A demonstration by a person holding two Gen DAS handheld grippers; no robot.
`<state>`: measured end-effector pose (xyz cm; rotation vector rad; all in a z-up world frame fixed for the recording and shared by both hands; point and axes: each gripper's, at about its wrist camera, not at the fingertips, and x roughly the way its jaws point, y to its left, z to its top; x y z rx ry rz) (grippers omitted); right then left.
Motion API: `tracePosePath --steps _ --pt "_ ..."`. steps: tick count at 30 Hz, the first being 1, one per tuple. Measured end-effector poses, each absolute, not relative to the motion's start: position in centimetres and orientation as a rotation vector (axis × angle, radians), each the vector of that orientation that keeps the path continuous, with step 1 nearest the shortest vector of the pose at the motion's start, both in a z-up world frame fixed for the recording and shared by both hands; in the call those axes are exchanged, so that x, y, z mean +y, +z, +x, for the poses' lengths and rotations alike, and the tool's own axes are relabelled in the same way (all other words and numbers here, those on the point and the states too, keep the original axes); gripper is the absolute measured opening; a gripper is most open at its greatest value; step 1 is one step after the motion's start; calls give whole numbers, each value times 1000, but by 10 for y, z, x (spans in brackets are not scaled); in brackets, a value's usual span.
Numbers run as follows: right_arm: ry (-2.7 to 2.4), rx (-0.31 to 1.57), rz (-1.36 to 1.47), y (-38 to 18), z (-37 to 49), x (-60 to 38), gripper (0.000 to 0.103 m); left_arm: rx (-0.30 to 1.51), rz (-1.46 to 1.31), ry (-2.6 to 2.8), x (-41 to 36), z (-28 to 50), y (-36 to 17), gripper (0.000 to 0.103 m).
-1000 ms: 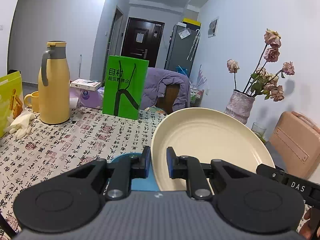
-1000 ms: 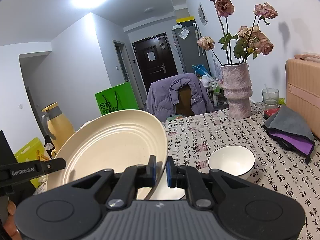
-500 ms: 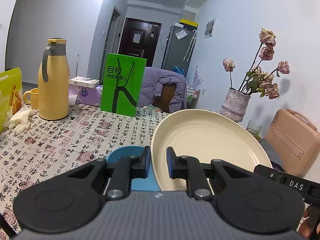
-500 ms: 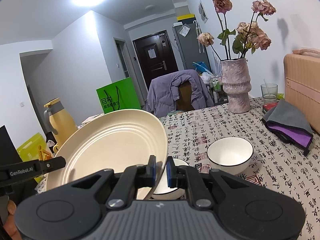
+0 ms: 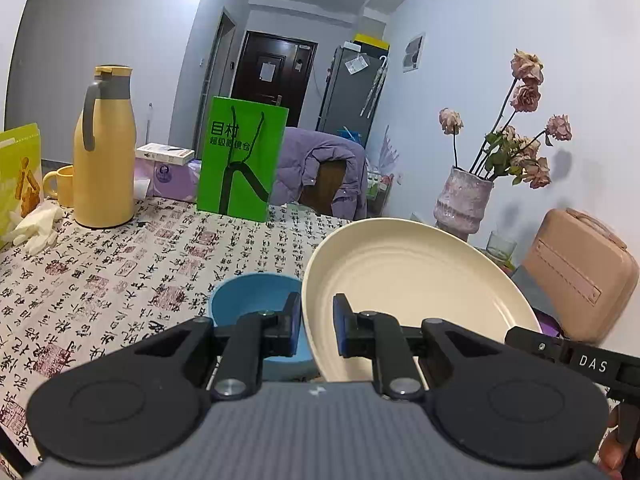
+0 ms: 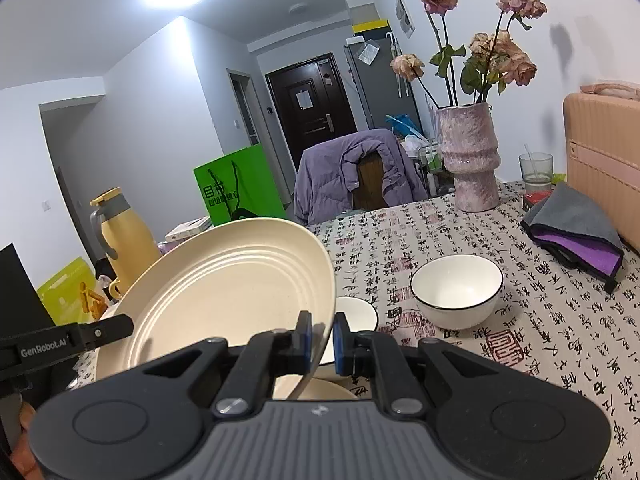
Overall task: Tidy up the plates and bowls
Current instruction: 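Carry the raised cream plate with both tools toward the cream plate stack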
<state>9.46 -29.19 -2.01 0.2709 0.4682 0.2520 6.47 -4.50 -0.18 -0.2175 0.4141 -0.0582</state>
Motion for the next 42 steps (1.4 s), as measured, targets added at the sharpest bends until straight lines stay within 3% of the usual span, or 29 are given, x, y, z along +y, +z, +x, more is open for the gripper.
tracePosePath --steps 42 --pt "255 601 270 -65 91 -293 11 533 -228 -79 -39 59 -52 17"
